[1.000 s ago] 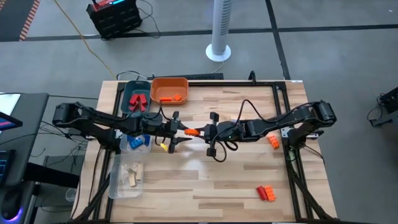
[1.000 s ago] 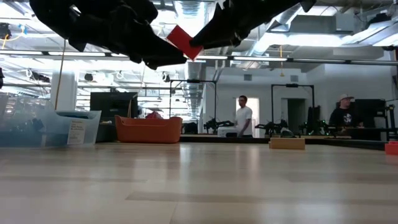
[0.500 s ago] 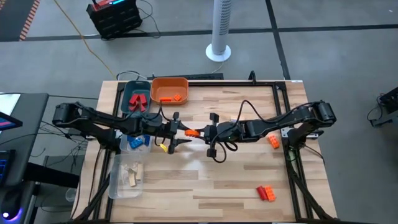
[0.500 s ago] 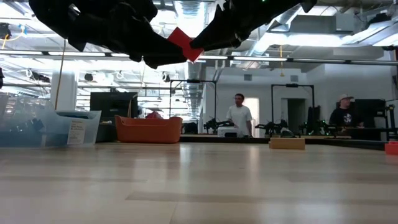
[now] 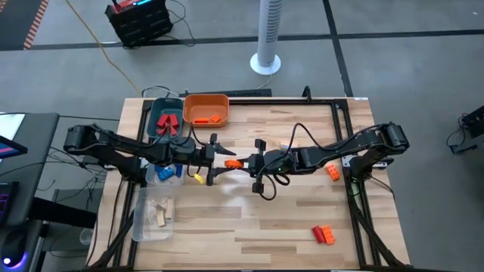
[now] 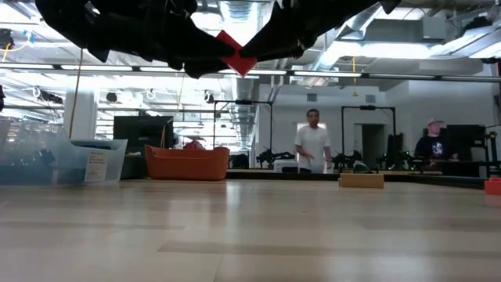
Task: Sort blocks
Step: Put the orange game piece into the orange bin
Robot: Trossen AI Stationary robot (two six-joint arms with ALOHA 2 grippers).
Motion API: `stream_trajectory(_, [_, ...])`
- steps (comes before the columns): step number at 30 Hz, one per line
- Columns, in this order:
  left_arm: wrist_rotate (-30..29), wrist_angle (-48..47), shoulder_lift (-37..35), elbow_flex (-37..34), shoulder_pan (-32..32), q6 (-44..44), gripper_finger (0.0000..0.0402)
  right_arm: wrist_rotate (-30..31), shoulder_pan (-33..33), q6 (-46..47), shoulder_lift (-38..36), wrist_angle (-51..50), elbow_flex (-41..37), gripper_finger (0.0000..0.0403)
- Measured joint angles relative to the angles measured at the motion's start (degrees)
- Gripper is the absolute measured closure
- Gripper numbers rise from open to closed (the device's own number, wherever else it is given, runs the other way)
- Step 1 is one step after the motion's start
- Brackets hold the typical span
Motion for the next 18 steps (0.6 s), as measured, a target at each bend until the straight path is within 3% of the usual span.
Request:
stream_trajectory(4, [0.09, 0.90, 0.00, 0.00, -0.34, 0.96, 0.0182, 0.03, 0.07, 0.09, 0.00, 0.04, 0.00, 0.0326])
stream_trajectory(9, [0.23, 0.91, 0.00, 0.00, -0.81, 2.13, 0.0261, 0.09, 0.05, 0.59, 0.00, -0.15, 0.00, 0.0319])
stream_trajectory(13, [0.30, 0.58, 0.00, 0.00, -0.81, 1.20, 0.0320, 0.43, -0.12, 1.85, -0.11, -1.36, 0.08, 0.0287])
stream_trajectory(18, [-2.30, -2.62, -0.02, 0.00, -0.74, -1.33, 0.0320, 2.38, -0.63, 4.34, -2.36, -13.88, 2.09, 0.0229])
